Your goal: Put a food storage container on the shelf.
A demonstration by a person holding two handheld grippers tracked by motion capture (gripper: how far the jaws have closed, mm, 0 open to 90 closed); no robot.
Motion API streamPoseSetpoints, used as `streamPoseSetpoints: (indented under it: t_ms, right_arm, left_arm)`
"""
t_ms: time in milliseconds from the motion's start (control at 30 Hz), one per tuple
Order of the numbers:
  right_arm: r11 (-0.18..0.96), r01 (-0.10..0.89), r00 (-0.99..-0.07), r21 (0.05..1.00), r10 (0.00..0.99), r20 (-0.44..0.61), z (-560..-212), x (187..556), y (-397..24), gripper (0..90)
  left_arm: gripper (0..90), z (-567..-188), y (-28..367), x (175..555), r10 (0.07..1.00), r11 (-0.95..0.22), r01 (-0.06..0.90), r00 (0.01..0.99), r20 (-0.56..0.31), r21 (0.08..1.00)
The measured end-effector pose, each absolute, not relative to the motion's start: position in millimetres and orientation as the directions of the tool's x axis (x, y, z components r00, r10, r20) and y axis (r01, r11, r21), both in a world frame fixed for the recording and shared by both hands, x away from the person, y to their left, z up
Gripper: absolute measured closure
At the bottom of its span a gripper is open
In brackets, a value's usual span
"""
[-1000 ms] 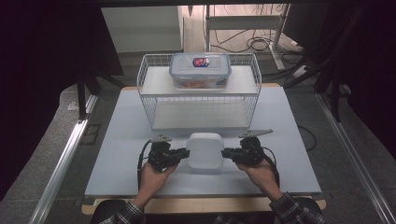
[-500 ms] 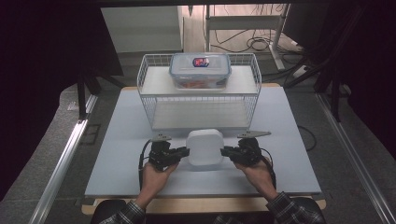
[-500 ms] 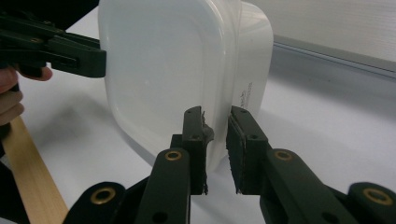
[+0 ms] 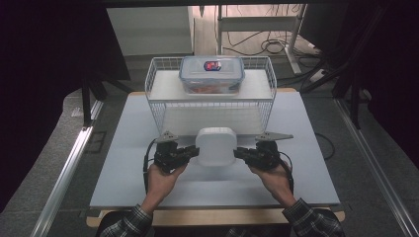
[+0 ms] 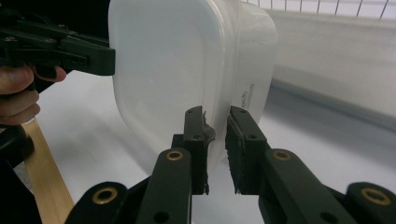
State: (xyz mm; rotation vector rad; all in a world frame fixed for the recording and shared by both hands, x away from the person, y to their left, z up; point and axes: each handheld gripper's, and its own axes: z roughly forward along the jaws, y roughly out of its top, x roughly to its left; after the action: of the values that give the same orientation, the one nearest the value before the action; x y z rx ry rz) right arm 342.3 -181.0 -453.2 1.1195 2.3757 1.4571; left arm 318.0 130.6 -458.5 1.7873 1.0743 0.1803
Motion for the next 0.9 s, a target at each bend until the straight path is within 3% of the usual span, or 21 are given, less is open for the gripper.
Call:
streamPoseSetpoints:
  t_ms: [900]
  right_arm:
    - [0.208, 0.396, -0.76, 0.895, 0.621, 0.192, -367, 377, -172, 78.8]
  left_arm:
    - [78.4, -362, 142, 346, 0.75, -0.117, 0.465, 0.621, -0.229, 0.878]
